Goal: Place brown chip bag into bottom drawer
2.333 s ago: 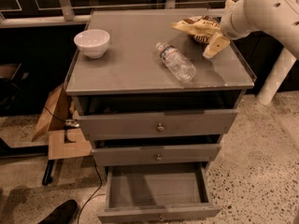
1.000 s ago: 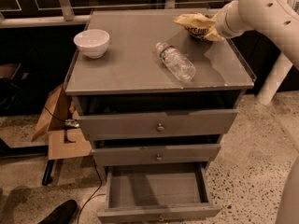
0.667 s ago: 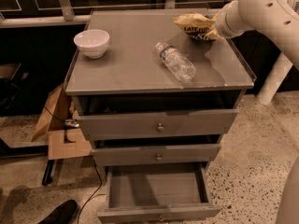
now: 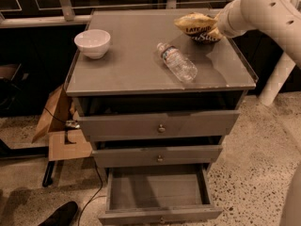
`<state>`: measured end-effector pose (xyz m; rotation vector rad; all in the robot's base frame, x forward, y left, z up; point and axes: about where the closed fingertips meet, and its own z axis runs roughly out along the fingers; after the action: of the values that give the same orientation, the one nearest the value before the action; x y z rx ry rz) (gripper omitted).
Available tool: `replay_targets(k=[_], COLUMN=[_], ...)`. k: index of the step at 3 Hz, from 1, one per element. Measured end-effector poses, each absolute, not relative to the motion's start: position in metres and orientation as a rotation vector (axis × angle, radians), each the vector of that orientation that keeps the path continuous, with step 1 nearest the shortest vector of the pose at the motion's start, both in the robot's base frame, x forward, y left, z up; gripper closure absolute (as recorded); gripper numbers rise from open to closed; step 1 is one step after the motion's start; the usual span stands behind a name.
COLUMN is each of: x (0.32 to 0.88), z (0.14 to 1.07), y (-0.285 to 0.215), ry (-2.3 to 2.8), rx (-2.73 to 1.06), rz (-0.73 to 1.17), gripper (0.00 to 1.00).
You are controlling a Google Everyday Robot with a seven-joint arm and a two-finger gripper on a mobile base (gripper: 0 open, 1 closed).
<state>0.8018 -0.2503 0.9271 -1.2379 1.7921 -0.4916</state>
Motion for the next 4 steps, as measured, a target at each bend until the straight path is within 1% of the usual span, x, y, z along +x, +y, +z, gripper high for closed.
replay_targets(k=[1,2,3,4], x=[0.799,0.785,0.752,0.686], z=[0.954,1.001,1.053,1.120], y=[-0.256,-0.262,-0.259,-0.256], ry=[1.741,1.666,1.589,1.497], rx=[-1.220,-1.209,-1.243,-1.254], rz=[-0.513,-0.543,-0.553,-0.560], gripper=[1.00,1.00,1.00,1.00])
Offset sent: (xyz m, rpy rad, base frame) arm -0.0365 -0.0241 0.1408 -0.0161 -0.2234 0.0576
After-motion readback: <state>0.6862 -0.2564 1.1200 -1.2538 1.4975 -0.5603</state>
